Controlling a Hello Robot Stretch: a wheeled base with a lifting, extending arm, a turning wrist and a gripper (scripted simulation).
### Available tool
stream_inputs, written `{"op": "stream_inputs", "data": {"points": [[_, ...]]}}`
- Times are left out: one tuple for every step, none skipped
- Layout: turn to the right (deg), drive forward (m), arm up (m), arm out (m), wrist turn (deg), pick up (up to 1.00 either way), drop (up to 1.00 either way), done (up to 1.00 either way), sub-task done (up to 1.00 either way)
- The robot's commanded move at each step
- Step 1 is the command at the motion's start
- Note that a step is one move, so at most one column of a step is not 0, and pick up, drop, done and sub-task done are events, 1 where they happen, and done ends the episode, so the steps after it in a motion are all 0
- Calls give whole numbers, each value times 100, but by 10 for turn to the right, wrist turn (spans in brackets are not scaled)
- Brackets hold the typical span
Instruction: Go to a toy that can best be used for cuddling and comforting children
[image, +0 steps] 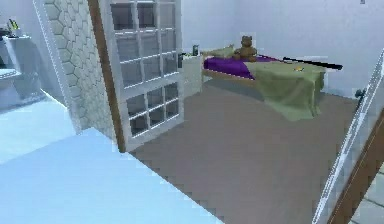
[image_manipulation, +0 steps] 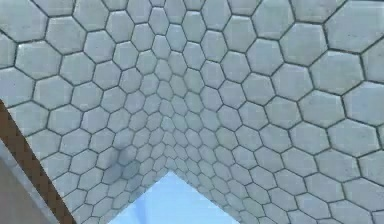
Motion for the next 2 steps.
{"op": "stream_inputs", "data": {"points": [[0,85,0,0,0,0,0,0,0],[210,0,0,0,0,0,0,0,0]]}}
